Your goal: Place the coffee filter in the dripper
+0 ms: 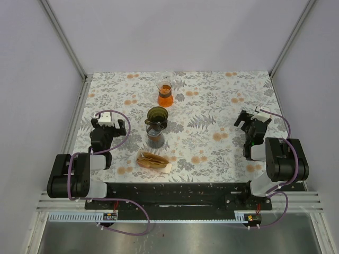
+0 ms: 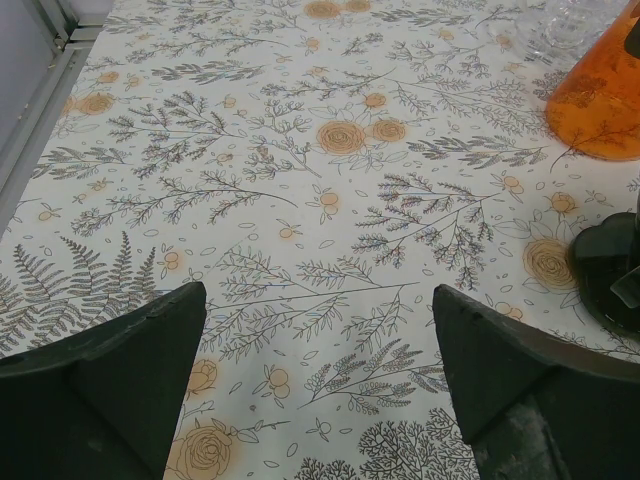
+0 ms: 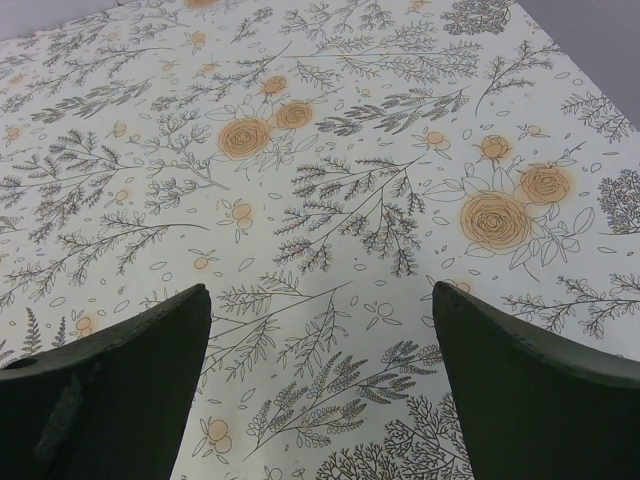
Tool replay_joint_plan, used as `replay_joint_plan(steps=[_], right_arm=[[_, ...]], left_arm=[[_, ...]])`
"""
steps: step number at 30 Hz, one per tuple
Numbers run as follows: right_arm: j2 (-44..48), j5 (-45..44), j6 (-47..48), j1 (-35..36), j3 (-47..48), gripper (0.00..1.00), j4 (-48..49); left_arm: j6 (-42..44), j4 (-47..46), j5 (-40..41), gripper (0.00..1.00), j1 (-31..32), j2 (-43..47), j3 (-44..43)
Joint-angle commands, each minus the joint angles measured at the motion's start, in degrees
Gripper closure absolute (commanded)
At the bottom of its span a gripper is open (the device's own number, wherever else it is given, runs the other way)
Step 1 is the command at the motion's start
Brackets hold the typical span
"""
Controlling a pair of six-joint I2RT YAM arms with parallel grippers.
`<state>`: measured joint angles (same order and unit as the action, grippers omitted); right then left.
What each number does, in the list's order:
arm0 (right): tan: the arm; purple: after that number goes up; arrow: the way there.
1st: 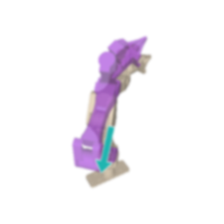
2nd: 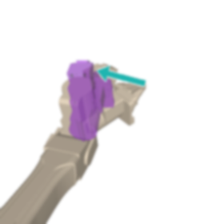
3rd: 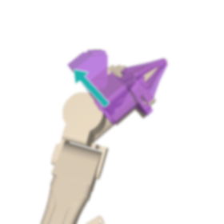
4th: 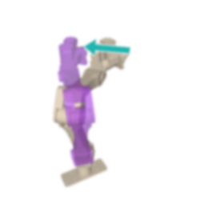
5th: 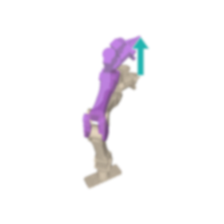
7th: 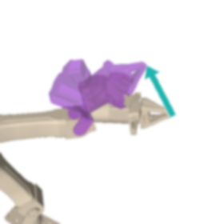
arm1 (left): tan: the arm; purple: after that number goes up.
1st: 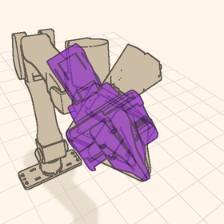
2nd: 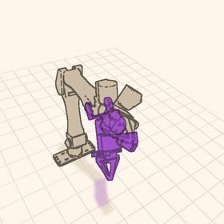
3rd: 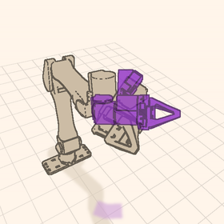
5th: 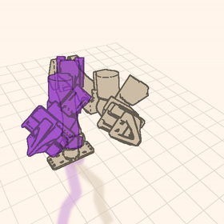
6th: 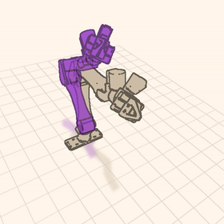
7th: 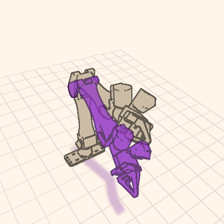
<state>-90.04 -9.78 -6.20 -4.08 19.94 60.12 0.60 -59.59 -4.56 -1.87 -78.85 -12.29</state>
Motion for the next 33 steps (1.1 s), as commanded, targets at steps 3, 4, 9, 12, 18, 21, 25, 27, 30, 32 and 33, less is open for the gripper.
replay_joint_plan(steps=[3, 4, 9, 12, 18, 21, 25, 27, 30, 32, 33], right_arm=[[1.01, 0.02, 0.75, -0.05, 0.89, 0.01, 1.32], [0.92, 0.03, 0.66, -0.05, 0.89, 0.0, 1.41], [1.01, 0.2, 0.84, -0.05, 1.06, 0.01, 0.97], [1.01, 0.81, 1.19, -0.05, 1.15, 0.01, 0.7], [14.16, 1.01, 0.32, 0.03, 5.51, 0.01, -18.28], [20.15, 6.48, -4.35, 0.03, 12.29, 0.01, -31.08], [20.78, 19.7, -7.51, 0.47, 22.65, 0.02, -46.27], [20.69, 20.59, -7.51, 1.87, 26.97, 0.04, -53.31], [21.74, 20.15, -5.59, 6.86, 30.93, 0.05, -59.75], [22.54, 19.28, -3.83, 10.13, 33.13, 0.05, -64.67], [22.8, 19.19, -3.48, 11.18, 34.19, 0.05, -66.6]], left_arm=[[0.63, -2.72, -1.24, 0.01, 0.11, -0.08, -1.85], [0.54, -2.72, -1.24, 0.01, 0.11, -0.16, -1.77], [0.54, -2.63, -1.42, 0.01, 0.2, -0.25, -1.86], [0.54, -2.81, -1.59, 0.01, 0.2, -0.16, -1.77], [-0.34, 14.09, -5.97, 0.01, -2.43, 4.66, -9.39], [0.45, 27.56, -10.46, 0.01, -3.67, 6.34, -17.3], [4.4, 45.23, -16.87, 0.07, -3.67, 8.71, -27.23], [5.81, 53.06, -22.22, 0.09, -3.49, 10.11, -31.1], [9.67, 64.83, -26.99, 0.11, -1.13, 12.22, -35.94], [12.92, 72.56, -26.47, 0.11, 3.68, 12.84, -40.32], [14.33, 76.25, -26.21, 0.11, 5.89, 12.67, -42.79]])
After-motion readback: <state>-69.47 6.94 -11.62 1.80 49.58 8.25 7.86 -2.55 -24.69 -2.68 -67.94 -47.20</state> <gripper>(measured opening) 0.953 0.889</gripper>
